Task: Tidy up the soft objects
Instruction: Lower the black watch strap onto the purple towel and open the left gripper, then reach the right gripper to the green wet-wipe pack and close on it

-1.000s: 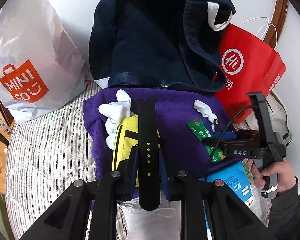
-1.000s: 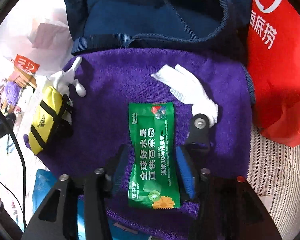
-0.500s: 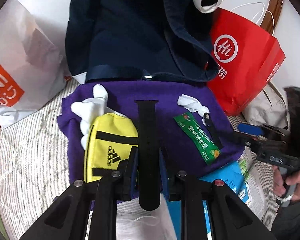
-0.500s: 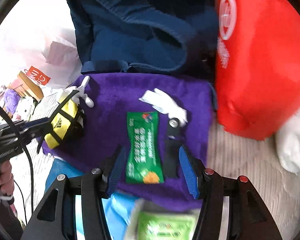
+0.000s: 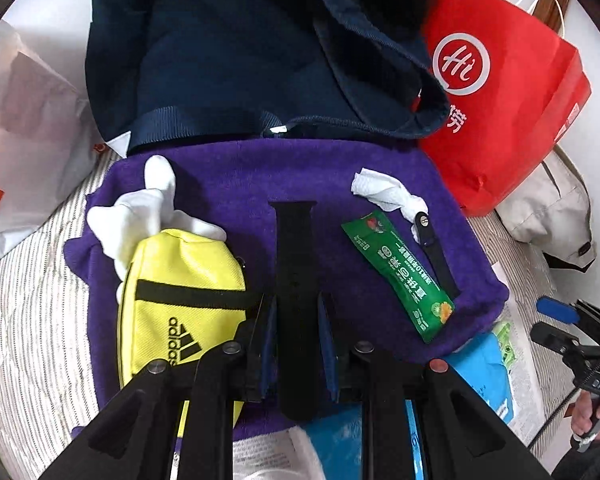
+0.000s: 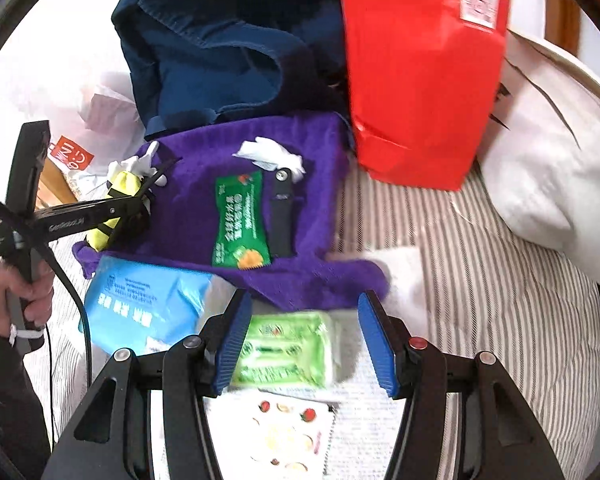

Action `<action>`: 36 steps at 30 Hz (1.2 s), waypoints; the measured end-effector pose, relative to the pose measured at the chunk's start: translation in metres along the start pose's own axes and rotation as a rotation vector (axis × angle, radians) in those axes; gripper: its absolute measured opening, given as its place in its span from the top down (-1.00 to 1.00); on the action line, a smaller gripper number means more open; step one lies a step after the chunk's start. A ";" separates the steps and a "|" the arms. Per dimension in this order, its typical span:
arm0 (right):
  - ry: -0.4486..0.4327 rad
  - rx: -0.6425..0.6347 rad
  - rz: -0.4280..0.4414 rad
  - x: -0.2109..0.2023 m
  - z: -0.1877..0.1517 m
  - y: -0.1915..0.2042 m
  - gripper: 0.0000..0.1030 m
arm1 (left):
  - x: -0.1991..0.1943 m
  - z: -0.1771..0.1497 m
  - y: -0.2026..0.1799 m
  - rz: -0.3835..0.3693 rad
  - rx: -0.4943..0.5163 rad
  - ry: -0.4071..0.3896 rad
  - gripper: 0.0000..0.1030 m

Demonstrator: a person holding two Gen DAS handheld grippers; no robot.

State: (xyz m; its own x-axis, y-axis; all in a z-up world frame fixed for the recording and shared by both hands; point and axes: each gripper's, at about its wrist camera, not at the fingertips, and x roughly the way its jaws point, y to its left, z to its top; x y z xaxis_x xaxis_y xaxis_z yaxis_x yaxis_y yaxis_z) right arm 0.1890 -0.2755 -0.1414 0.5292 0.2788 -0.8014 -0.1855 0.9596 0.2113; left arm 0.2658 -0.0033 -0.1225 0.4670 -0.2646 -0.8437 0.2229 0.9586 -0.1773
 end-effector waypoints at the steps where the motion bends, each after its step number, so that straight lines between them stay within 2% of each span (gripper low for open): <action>1: 0.001 0.003 -0.002 0.000 -0.001 0.000 -0.07 | 0.003 0.000 0.000 -0.002 0.000 0.004 0.61; 12: 0.022 0.063 -0.012 -0.017 -0.034 -0.020 -0.07 | 0.021 0.000 0.000 0.006 -0.015 0.043 0.56; 15: 0.035 0.078 -0.011 -0.020 -0.044 -0.025 -0.07 | 0.020 0.001 -0.004 0.000 -0.018 0.043 0.37; 17: 0.043 0.084 -0.006 -0.021 -0.050 -0.027 -0.07 | 0.015 0.002 -0.008 0.003 -0.020 0.034 0.01; 18: 0.049 0.083 -0.003 -0.021 -0.053 -0.027 -0.07 | 0.011 0.002 -0.010 0.004 -0.020 0.025 -0.05; 23: 0.073 0.057 -0.003 -0.019 -0.066 -0.022 -0.07 | -0.013 0.004 -0.022 0.035 0.002 -0.025 -0.19; 27: 0.079 0.029 0.020 -0.013 -0.069 -0.012 -0.10 | -0.033 -0.002 -0.024 0.041 0.013 -0.048 -0.20; 30: 0.083 -0.025 0.001 -0.004 -0.065 -0.003 -0.13 | -0.048 -0.014 -0.023 0.053 0.018 -0.056 -0.22; 31: 0.082 -0.034 -0.001 -0.002 -0.064 -0.001 -0.15 | -0.053 -0.018 -0.021 0.058 0.019 -0.056 -0.23; 33: 0.082 -0.036 0.017 0.001 -0.060 0.001 -0.32 | -0.061 -0.027 -0.017 0.075 0.013 -0.059 -0.23; 35: 0.070 -0.039 0.029 0.002 -0.055 0.004 -0.70 | -0.069 -0.037 -0.010 0.083 -0.005 -0.062 -0.23; 36: 0.057 -0.050 0.023 0.003 -0.052 0.006 -0.75 | -0.072 -0.041 -0.007 0.085 -0.016 -0.061 -0.23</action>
State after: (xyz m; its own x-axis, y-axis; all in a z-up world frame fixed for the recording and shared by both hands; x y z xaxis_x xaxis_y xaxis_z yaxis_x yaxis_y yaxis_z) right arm 0.1461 -0.2706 -0.1715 0.4764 0.2972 -0.8274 -0.2395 0.9494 0.2031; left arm 0.1961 0.0136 -0.0816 0.5351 -0.1882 -0.8236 0.1673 0.9792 -0.1150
